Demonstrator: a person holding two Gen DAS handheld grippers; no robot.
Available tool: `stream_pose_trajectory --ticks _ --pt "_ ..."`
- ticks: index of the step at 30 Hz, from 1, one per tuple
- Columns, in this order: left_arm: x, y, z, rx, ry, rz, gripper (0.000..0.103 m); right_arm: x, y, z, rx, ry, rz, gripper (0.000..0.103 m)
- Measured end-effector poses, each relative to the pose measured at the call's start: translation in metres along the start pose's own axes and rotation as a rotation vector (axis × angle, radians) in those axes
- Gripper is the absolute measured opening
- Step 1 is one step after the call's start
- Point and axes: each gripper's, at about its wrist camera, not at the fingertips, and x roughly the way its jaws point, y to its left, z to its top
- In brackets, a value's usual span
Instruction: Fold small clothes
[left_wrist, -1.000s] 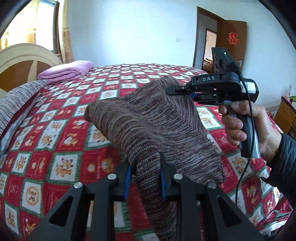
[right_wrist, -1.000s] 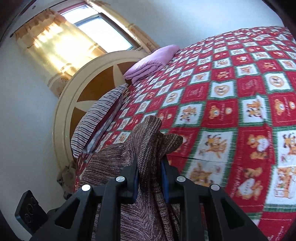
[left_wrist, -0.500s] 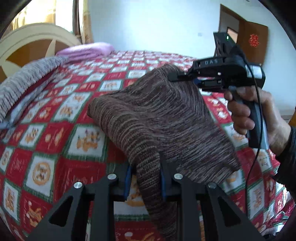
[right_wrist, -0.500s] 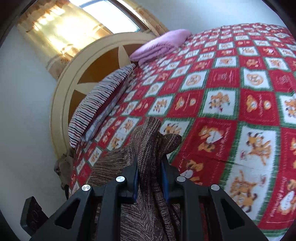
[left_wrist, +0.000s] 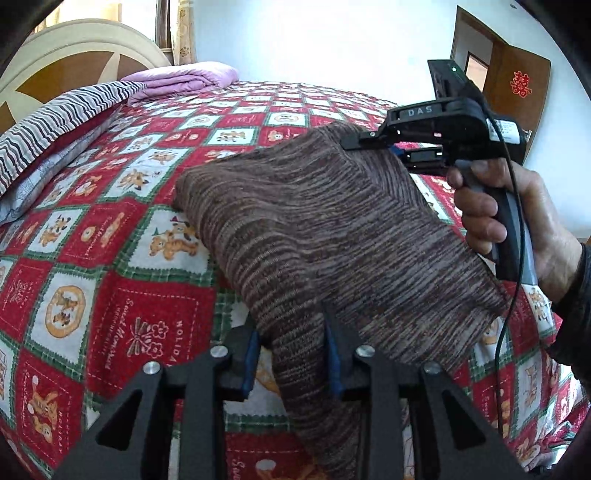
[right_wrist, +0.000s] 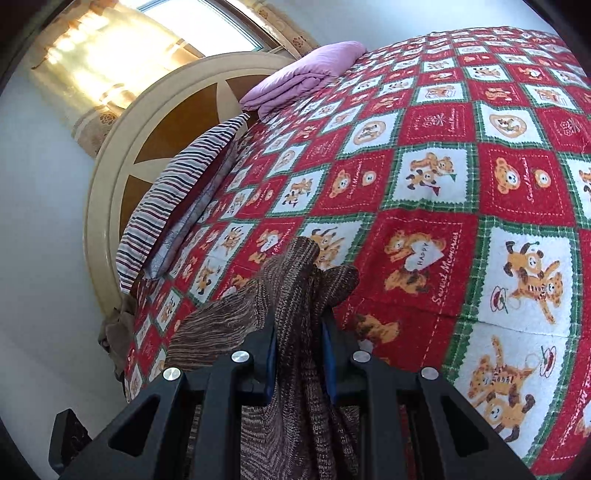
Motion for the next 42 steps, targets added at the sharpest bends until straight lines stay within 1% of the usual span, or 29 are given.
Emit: stream_pose_trajectory --ticks 8,9,11,14,15,16,18,20,22,23,25,26,27,28,29,30,32,34,35,36,37,38,39,42 --pt "0.002 0.003 -0.001 -0.005 -0.003 0.013 0.044 0.006 -0.005 0.001 0.013 0.005 -0.023 0.021" --pt "0.002 0.003 -0.002 -0.004 -0.004 0.017 0.047 0.007 -0.004 0.001 0.005 0.007 -0.033 0.021" --pt "0.004 0.004 -0.003 -0.001 -0.011 0.046 0.060 0.011 -0.002 0.003 -0.015 0.012 -0.060 0.021" --pt "0.008 0.008 -0.004 -0.012 -0.013 0.051 0.070 0.019 -0.005 0.002 -0.027 0.033 -0.103 0.021" --pt "0.009 0.011 -0.004 -0.020 -0.013 0.047 0.072 0.021 -0.008 0.001 -0.017 0.039 -0.107 0.021" --pt "0.009 0.013 -0.005 -0.026 -0.014 0.047 0.076 0.023 -0.013 0.001 0.000 0.044 -0.104 0.021" --pt "0.011 0.016 -0.005 -0.040 -0.015 0.048 0.081 0.023 -0.018 -0.001 0.017 0.048 -0.098 0.021" --pt "0.009 0.020 -0.004 -0.062 -0.007 0.036 0.081 0.022 -0.017 -0.002 0.008 0.051 -0.099 0.022" --pt "0.006 0.020 -0.001 -0.062 -0.002 0.044 0.081 0.014 -0.013 -0.003 -0.009 0.037 -0.103 0.024" --pt "0.000 0.021 0.003 -0.064 -0.016 0.054 0.081 0.010 -0.010 -0.003 -0.015 0.030 -0.102 0.025" --pt "-0.015 0.025 0.012 -0.068 -0.085 0.088 0.083 -0.002 -0.004 -0.006 -0.037 0.013 -0.104 0.026" --pt "-0.022 0.027 0.018 -0.067 -0.127 0.118 0.088 -0.007 -0.001 -0.008 -0.045 0.008 -0.105 0.027" --pt "-0.025 0.030 0.023 -0.065 -0.145 0.134 0.092 -0.013 0.002 -0.011 -0.051 0.004 -0.102 0.032" --pt "-0.024 0.033 0.027 -0.064 -0.156 0.150 0.094 -0.020 0.005 -0.015 -0.059 0.003 -0.091 0.037" --pt "-0.021 0.037 0.033 -0.062 -0.162 0.178 0.094 -0.028 0.009 -0.021 -0.071 0.001 -0.077 0.045" --pt "-0.015 0.041 0.037 -0.060 -0.158 0.195 0.094 -0.036 0.013 -0.027 -0.084 0.000 -0.070 0.048" --pt "-0.001 0.047 0.043 -0.051 -0.145 0.225 0.094 -0.050 0.022 -0.045 -0.133 0.026 -0.074 0.048" --pt "0.012 0.050 0.047 -0.032 -0.142 0.266 0.095 -0.058 0.028 -0.068 -0.189 0.066 -0.136 0.048" --pt "0.020 0.050 0.050 -0.014 -0.147 0.297 0.095 -0.058 0.029 -0.076 -0.195 0.084 -0.137 0.045" --pt "0.024 0.050 0.052 -0.005 -0.152 0.310 0.096 -0.057 0.028 -0.085 -0.198 0.110 -0.135 0.028" --pt "0.027 0.049 0.051 0.004 -0.154 0.324 0.100 -0.056 0.028 -0.094 -0.208 0.129 -0.158 0.018" --pt "0.030 0.047 0.051 0.013 -0.156 0.338 0.101 -0.056 0.029 -0.100 -0.229 0.127 -0.187 0.014" --pt "0.032 0.044 0.052 0.022 -0.153 0.347 0.101 -0.058 0.030 -0.103 -0.244 0.116 -0.193 0.010" --pt "0.028 0.035 0.051 0.046 -0.142 0.366 0.101 -0.078 0.034 -0.105 -0.249 0.056 -0.204 0.009"
